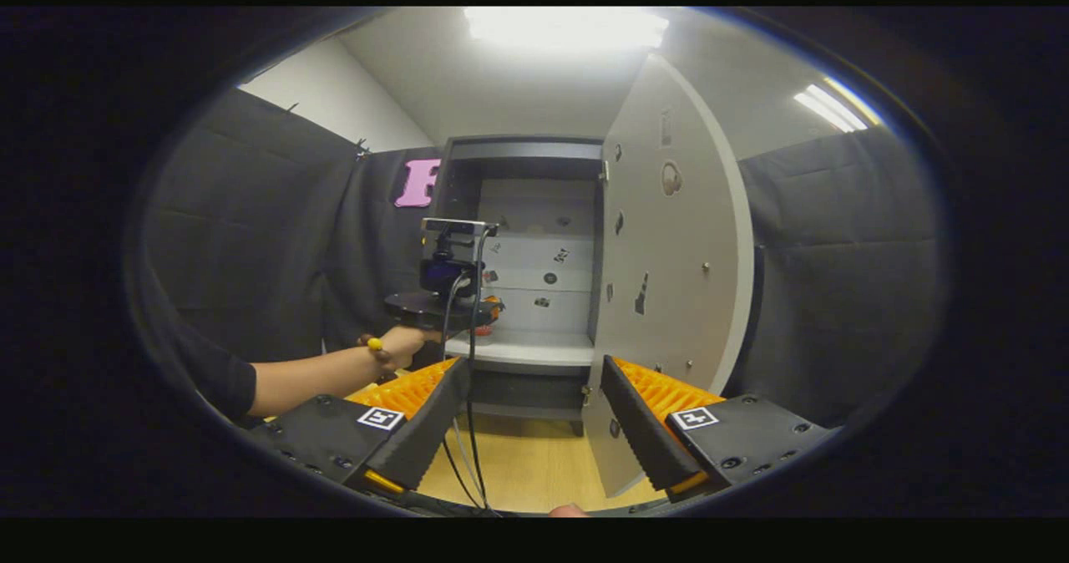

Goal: Open the cabinet door with the right hand, grasp the bottle in the cabinet with the left hand and place it on the coaster, then close the cabinet door with the right hand.

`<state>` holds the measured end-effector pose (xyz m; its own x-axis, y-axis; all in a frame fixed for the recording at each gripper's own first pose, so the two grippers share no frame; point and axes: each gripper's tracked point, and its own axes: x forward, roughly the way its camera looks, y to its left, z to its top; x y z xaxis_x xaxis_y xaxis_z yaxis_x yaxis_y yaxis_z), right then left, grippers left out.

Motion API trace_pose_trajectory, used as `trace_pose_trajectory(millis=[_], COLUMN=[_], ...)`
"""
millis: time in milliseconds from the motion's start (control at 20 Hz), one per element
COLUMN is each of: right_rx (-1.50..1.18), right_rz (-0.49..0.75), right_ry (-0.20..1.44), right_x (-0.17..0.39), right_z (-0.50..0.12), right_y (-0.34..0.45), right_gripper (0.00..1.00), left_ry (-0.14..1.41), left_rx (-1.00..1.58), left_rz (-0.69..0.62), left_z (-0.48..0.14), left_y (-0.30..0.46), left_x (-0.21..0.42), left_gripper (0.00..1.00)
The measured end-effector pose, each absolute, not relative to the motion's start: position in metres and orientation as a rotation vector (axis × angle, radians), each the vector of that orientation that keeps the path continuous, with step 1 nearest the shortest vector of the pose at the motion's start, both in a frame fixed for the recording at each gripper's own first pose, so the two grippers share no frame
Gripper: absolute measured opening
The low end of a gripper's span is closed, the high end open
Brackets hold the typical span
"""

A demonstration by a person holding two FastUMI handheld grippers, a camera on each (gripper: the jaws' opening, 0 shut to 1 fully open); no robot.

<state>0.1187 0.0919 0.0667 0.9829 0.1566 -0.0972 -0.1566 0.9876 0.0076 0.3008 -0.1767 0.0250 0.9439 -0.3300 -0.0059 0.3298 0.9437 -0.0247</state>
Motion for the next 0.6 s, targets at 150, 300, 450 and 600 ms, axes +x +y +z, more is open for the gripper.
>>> trace_pose_trajectory(millis=[150,300,450,600], right_rx=[0.005,0.000,-0.007,0.001], right_rz=[0.153,0.147,0.132,0.114], right_ry=[0.120,0.145,0.154,0.163], right_x=[0.117,0.115,0.115,0.115], right_z=[0.065,0.062,0.061,0.059], right_y=[0.092,0.091,0.092,0.089], right_gripper=[1.00,0.97,1.00,1.00], left_ry=[0.008,-0.022,-0.046,-0.034], left_rx=[-0.040,-0.070,-0.036,-0.045], left_rz=[-0.307,-0.362,-0.307,-0.288], left_z=[0.018,0.024,0.025,0.022], left_y=[-0.170,-0.186,-0.179,-0.180], left_x=[0.320,0.315,0.328,0.338], left_gripper=[0.80,0.82,0.79,0.79])
